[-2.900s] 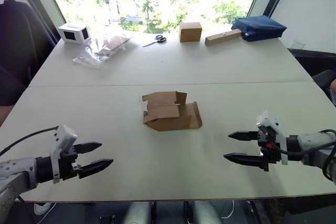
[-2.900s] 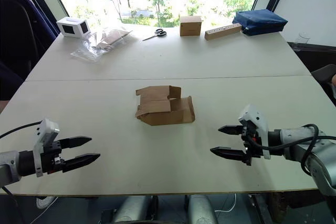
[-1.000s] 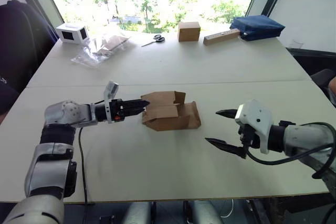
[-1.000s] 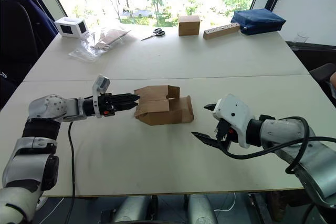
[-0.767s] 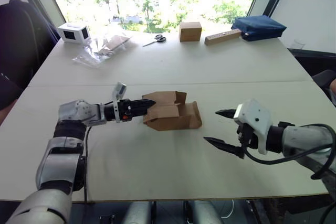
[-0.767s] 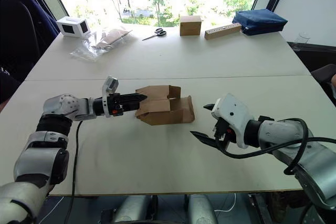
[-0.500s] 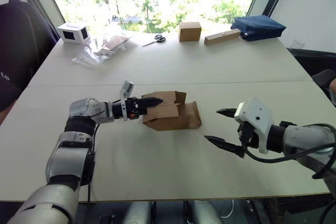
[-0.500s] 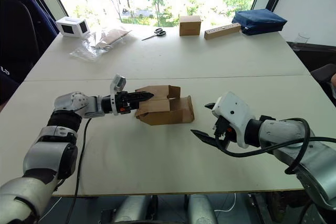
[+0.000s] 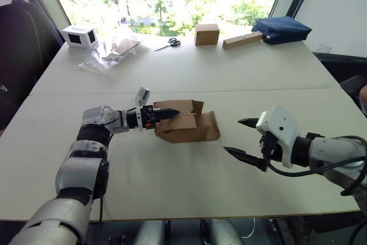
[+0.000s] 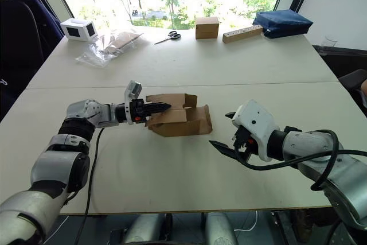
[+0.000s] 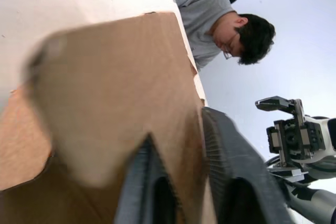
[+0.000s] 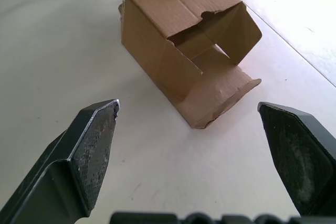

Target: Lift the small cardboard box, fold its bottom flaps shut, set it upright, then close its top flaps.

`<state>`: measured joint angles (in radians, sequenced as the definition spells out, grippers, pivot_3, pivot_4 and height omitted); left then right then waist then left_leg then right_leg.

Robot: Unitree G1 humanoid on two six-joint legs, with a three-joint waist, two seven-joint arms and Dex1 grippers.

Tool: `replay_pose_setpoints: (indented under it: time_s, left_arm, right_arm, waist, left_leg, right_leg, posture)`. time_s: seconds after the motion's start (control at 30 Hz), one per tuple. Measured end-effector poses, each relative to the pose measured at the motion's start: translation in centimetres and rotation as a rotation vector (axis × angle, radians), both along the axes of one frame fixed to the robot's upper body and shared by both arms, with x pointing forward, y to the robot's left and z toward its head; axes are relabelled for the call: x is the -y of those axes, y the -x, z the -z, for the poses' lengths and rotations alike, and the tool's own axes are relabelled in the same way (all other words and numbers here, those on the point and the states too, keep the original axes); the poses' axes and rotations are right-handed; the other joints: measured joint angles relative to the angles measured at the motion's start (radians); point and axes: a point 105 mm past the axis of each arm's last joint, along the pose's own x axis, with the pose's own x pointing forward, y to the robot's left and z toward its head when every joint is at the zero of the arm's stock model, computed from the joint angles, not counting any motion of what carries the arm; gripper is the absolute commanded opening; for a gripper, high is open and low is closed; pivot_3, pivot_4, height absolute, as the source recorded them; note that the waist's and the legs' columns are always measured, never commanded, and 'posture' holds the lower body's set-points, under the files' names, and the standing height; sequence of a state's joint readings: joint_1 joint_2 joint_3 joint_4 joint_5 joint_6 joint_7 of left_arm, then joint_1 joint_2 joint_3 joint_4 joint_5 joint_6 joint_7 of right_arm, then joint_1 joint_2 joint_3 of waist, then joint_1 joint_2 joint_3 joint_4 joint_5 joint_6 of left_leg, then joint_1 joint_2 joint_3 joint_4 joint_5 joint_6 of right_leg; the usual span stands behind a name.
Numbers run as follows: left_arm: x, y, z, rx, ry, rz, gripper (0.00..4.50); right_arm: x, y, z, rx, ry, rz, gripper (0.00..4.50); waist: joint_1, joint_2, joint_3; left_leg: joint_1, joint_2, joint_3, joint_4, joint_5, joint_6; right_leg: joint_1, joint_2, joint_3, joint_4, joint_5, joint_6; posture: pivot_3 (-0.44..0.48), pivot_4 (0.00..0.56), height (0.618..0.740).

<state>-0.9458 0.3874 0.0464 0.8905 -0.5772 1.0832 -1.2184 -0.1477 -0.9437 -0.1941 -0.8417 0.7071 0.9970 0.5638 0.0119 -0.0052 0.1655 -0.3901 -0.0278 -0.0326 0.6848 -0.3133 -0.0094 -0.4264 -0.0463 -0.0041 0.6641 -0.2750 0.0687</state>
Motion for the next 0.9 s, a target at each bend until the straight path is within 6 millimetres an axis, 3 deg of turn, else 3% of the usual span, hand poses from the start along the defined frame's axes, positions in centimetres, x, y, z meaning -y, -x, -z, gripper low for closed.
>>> replay_pose_setpoints:
  time_s: [0.17, 0.33, 0.37, 0.4, 0.47, 0.57, 0.7, 0.9]
  left_arm:
    - [0.0, 0.5, -0.9, 0.026, 0.033, 0.042, 0.02]
    - [-1.1, 0.1, -4.3, 0.234, 0.044, 0.036, 0.02]
    - [-1.3, 0.0, -5.1, 0.281, 0.046, 0.032, 0.0]
    - [-1.6, -0.1, -6.4, 0.354, 0.043, 0.028, 0.0]
    - [-2.1, 0.1, -9.6, 0.525, 0.018, 0.04, 0.0]
    - [-1.9, 1.3, -14.1, 0.765, -0.009, 0.099, 0.0]
    - [-1.3, 2.5, -15.3, 0.881, -0.037, 0.173, 0.0]
    - [-0.9, 3.1, -15.9, 0.952, -0.057, 0.201, 0.0]
  right_arm:
    - [-0.1, -0.1, -0.4, 0.011, -0.047, 0.005, 4.5]
    - [0.4, -1.8, -4.2, 0.117, -0.35, 0.081, 4.5]
    - [0.7, -2.2, -5.0, 0.142, -0.405, 0.103, 3.92]
    - [1.2, -2.7, -6.0, 0.168, -0.473, 0.129, 3.71]
    - [1.9, -3.7, -8.1, 0.223, -0.617, 0.164, 2.89]
    - [1.6, -4.6, -11.2, 0.281, -0.785, 0.147, 1.76]
    - [0.7, -5.3, -14.3, 0.314, -0.933, 0.086, 0.15]
    - [-1.6, -6.6, -16.0, 0.309, -0.935, 0.01, 0.05]
  waist:
    - [0.0, 0.0, 0.0]
    - [-0.001, 0.0, 0.0]
    - [-0.001, 0.0, 0.0]
    - [-0.001, 0.0, 0.0]
    - [-0.001, 0.0, 0.0]
    - [-0.002, 0.001, 0.0]
    - [-0.005, 0.002, -0.001]
    - [-0.011, 0.001, -0.001]
  left_leg:
    - [0.0, 0.0, 0.0, 0.0, 0.0, 0.0]
    - [0.0, 0.0, 0.0, 0.0, 0.0, -0.001]
    - [0.0, 0.0, 0.0, 0.0, 0.0, -0.001]
    - [0.0, 0.0, 0.0, 0.0, 0.001, -0.001]
    - [-0.001, 0.0, 0.0, 0.0, 0.001, -0.002]
    - [0.0, 0.0, 0.0, -0.001, 0.004, -0.008]
    - [0.0, 0.0, 0.001, -0.001, 0.004, -0.008]
    - [-0.001, 0.0, 0.001, -0.001, 0.001, -0.001]
  right_leg:
    - [0.0, 0.0, 0.0, 0.0, 0.0, 0.0]
    - [0.0, 0.0, 0.001, 0.001, 0.0, 0.0]
    - [0.0, 0.0, 0.001, 0.001, 0.0, 0.0]
    - [-0.001, 0.0, 0.001, 0.001, 0.0, 0.0]
    - [-0.001, -0.001, 0.001, 0.001, 0.0, 0.0]
    - [-0.002, -0.001, 0.001, 0.001, 0.0, 0.0]
    - [-0.002, 0.0, 0.001, 0.001, 0.0, 0.0]
    - [-0.002, 0.0, 0.001, 0.001, 0.0, 0.0]
  posture:
    - [0.0, 0.15, 0.74]
    - [0.0, 0.15, 0.74]
    - [0.0, 0.15, 0.74]
    - [0.0, 0.15, 0.74]
    - [0.0, 0.15, 0.74]
    - [0.0, 0.15, 0.74]
    - [0.0, 0.15, 0.74]
    - [0.0, 0.15, 0.74]
